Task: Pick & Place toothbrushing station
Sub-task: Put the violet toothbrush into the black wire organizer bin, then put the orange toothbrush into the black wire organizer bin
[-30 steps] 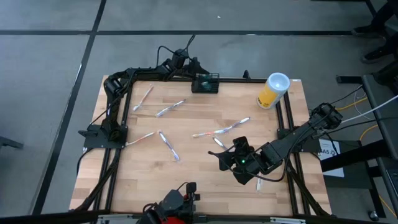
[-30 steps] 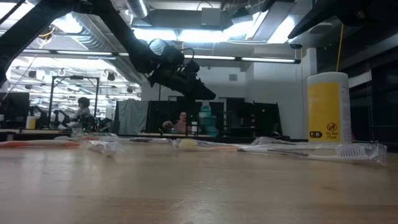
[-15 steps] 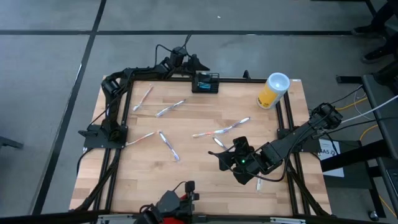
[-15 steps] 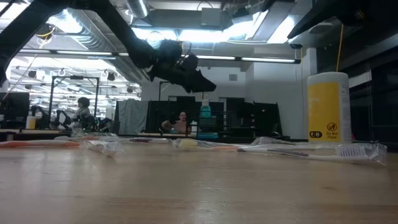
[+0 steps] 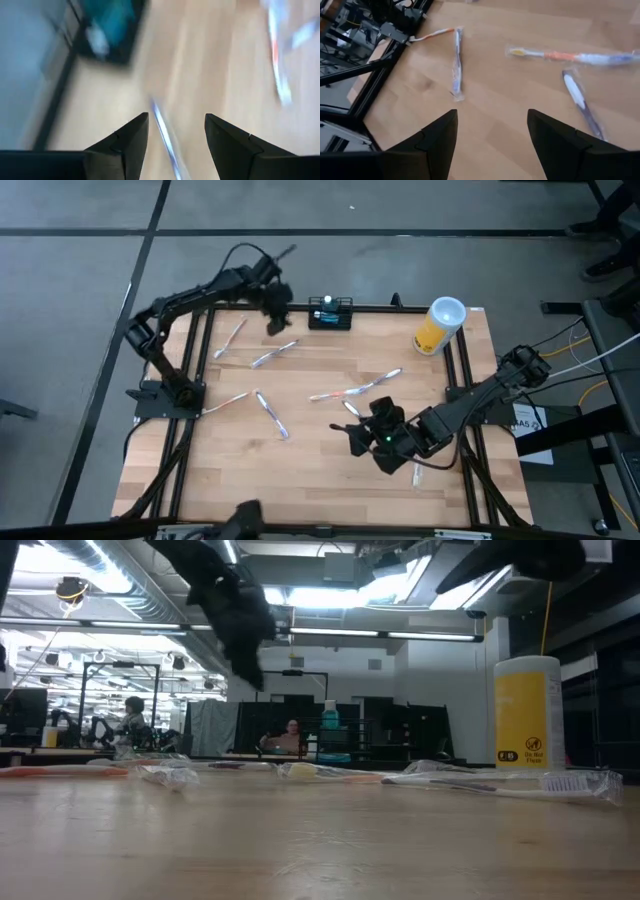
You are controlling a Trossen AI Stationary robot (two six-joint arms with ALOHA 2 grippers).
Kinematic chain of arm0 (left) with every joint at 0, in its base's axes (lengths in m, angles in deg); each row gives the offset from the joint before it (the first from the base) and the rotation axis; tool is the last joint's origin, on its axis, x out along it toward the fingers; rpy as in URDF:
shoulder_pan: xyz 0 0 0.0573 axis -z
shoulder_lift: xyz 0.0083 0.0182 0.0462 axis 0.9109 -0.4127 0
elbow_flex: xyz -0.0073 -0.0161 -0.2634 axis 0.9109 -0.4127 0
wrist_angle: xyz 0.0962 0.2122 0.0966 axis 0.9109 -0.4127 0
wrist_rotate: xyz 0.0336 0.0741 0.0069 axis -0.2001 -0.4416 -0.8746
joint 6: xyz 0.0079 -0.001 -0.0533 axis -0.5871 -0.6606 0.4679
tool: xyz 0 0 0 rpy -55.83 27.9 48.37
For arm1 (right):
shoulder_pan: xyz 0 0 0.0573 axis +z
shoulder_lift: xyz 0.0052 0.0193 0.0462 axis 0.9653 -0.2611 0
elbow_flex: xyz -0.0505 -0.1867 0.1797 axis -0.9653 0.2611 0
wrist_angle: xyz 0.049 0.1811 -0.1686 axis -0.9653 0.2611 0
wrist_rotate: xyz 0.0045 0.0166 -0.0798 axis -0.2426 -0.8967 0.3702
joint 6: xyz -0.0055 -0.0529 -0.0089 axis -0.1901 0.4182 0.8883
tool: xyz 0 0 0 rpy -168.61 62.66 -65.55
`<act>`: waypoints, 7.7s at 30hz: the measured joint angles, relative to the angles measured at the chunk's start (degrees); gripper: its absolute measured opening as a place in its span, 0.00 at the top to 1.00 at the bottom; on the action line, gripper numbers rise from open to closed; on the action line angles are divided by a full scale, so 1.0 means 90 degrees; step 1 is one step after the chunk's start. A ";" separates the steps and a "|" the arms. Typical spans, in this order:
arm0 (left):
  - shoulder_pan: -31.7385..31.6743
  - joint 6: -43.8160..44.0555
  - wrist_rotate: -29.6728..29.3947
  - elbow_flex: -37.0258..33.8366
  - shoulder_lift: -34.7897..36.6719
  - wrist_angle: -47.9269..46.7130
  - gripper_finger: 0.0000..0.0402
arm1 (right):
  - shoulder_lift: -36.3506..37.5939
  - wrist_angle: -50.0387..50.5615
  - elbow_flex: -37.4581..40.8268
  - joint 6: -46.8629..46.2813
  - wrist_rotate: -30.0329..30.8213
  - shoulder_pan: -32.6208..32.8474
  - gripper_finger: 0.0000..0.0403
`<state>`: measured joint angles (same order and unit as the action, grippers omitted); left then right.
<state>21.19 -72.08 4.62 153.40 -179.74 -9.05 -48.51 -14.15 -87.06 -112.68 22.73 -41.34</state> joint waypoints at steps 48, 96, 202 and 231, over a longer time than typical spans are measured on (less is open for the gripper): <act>0.0941 0.3648 -0.2013 -0.3850 0.1419 0.0740 0.49 | 0.0005 -0.1602 0.0000 0.0649 0.0920 -0.0129 0.40; 0.0576 0.8380 0.3574 -0.1905 0.2634 0.5069 0.99 | 0.0005 -0.2989 -0.0002 0.1513 0.1961 -0.0124 0.40; -0.0562 1.3436 0.2455 -0.1522 -0.1204 0.9655 0.82 | 0.0051 -0.3213 0.0000 0.1354 0.2465 -0.0389 0.40; -0.0538 1.1542 0.4721 -0.1522 0.1202 1.2594 0.57 | 0.0245 -0.3270 0.0000 0.2142 0.2148 -0.0357 0.40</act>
<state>16.35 31.80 47.11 139.71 -168.92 104.30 -46.31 -43.58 -87.06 -93.41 42.06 -44.56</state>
